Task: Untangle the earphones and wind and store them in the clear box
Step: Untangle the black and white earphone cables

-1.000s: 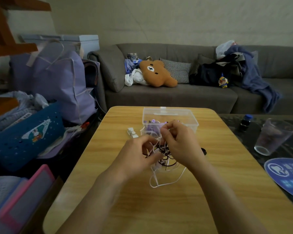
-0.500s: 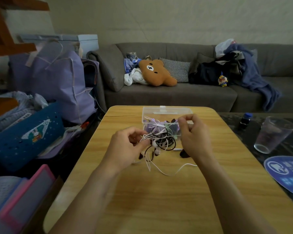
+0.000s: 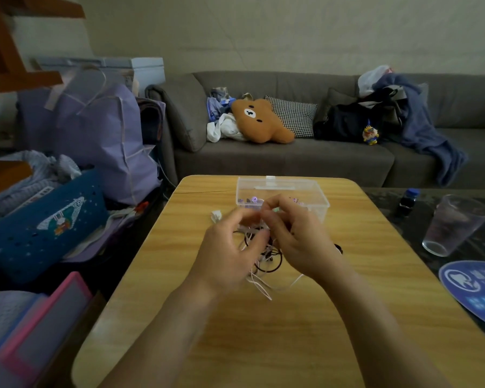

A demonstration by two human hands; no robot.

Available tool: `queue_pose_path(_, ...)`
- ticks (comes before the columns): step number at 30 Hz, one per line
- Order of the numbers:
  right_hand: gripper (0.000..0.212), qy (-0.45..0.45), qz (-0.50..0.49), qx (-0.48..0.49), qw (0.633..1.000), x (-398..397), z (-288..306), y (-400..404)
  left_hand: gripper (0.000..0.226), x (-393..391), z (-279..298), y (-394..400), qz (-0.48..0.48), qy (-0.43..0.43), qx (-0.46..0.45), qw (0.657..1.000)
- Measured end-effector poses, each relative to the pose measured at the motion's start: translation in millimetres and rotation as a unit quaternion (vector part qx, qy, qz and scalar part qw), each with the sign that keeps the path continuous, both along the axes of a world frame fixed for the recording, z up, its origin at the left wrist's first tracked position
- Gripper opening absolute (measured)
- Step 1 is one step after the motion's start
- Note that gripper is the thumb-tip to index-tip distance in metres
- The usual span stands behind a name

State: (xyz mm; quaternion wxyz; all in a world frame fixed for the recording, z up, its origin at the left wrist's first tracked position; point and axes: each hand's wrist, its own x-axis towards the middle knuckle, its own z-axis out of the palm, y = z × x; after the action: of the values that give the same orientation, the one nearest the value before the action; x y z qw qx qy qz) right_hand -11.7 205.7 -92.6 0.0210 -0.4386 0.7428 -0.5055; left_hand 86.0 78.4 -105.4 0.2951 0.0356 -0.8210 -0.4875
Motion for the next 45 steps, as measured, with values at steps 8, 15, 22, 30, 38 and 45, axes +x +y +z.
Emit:
queue_pose_path(8,0.012,0.005,-0.023,-0.029,0.999,-1,0,1,0.007,-2,-5,-3,-0.017,-0.091,-0.028,0.995)
queue_pose_path(15,0.014,-0.043,-0.007,-0.04,0.998,1,1,2,0.008,1,-5,-11,0.054,-0.096,-0.019,0.994)
queue_pose_path(22,0.011,-0.051,0.013,0.029,0.998,1,5,6,0.009,5,2,-15,0.041,-0.07,0.065,0.995)
queue_pose_path(30,0.015,0.001,-0.045,0.112,0.993,-5,7,13,0.014,3,0,-28,0.078,-0.042,-0.039,0.995)
queue_pose_path(38,0.012,-0.022,-0.042,0.125,0.991,-2,4,9,0.006,-1,-9,-30,-0.019,-0.146,0.064,0.987)
queue_pose_path(45,0.016,-0.007,-0.046,0.134,0.99,1,2,8,0.005,-2,-14,-24,-0.024,-0.155,0.038,0.987)
